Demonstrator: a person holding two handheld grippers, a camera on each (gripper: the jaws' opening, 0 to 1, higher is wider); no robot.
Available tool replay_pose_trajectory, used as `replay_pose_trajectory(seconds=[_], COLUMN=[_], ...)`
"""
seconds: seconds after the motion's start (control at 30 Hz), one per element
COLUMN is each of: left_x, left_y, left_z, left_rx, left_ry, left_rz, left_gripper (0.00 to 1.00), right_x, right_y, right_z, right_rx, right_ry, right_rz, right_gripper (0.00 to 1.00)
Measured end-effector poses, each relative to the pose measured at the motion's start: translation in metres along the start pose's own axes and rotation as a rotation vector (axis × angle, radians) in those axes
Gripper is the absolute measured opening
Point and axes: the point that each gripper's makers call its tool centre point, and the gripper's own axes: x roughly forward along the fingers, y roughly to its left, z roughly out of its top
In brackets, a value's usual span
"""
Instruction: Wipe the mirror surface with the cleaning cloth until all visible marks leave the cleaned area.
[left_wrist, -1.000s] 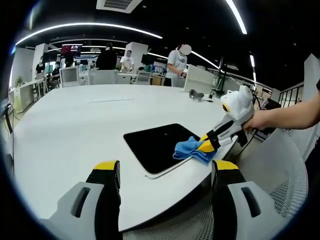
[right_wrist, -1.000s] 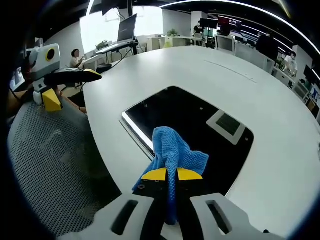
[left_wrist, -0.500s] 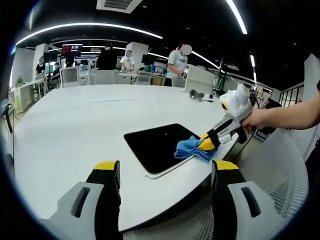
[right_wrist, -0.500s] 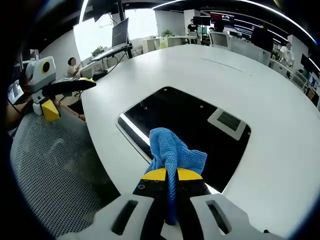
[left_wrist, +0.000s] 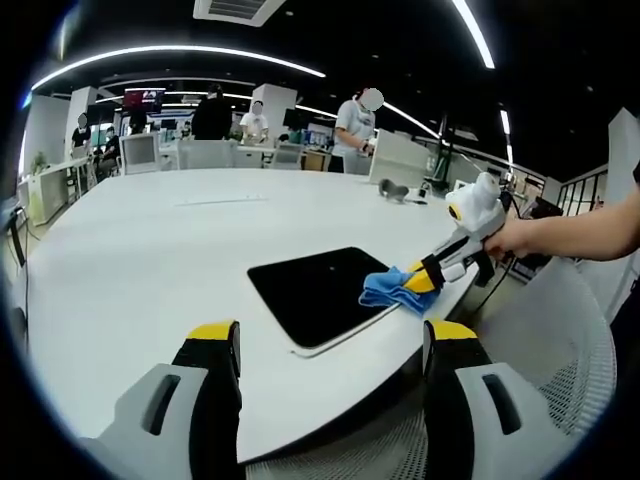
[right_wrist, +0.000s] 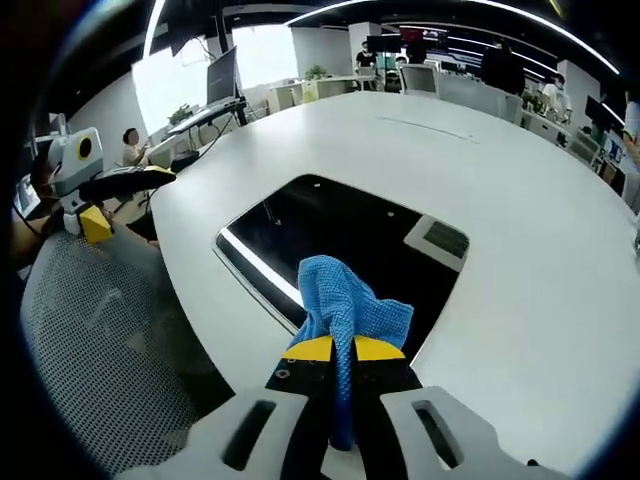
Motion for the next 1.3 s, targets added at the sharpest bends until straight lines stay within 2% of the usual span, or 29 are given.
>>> replay_pose_trajectory(seconds=[0.6, 1.3], left_x=[0.001, 0.001], left_y=[-0.001, -0.002], left_z=[0.0, 0.002], left_rx=[0.001, 0.0], left_ry=[0.0, -0.008], left_rz=[-0.003, -0.005], left_gripper=[0.72, 0.72], right_x=[0.003, 0.017], right_y=[-0.001, -0.019], right_z=[0.003, 0.02], right_rx=[-0.02, -0.016], right_ry=[0.001, -0.022], right_rz=[-0.001, -0.02], right_gripper=[0.0, 0.0])
